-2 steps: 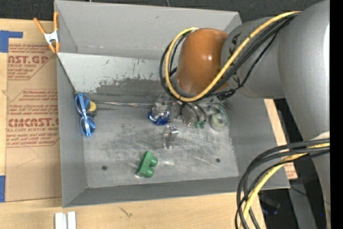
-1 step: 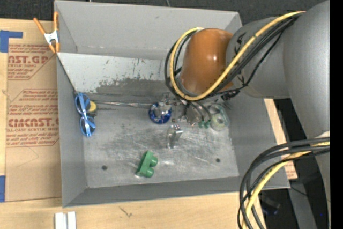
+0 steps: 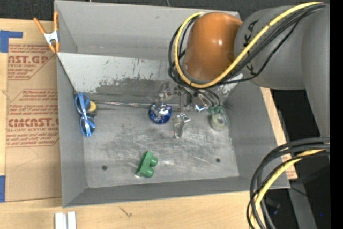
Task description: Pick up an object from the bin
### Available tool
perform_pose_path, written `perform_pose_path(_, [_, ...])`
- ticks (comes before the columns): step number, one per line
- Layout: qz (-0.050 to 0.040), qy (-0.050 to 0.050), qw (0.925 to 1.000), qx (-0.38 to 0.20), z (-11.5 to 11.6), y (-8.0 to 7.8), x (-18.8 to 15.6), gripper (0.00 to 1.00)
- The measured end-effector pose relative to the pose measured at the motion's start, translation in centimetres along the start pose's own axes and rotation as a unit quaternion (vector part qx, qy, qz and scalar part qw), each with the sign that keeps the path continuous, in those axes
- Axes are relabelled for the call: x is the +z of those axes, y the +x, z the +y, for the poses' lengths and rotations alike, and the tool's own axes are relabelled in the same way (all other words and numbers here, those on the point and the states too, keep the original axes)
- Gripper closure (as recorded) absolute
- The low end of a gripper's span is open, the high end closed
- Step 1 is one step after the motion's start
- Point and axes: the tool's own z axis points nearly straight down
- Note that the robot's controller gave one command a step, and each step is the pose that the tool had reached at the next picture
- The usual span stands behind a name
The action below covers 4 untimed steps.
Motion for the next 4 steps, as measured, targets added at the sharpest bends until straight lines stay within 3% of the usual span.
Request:
perform_pose_path(1, [0.0018,-0.002,0.9935,-0.114,3.7,-1.3,2.7,0.0])
perform_pose_path(2, [-0.0013,0.001,0.9881,-0.154,1.4,1.4,-4.8,0.0])
perform_pose_path(3, [0.005,-0.004,0.9713,-0.238,3.9,7.8,2.6,0.0])
perform_pose_path(4, [0.001,-0.001,0.9671,-0.254,8.9,4.4,6.9,0.0])
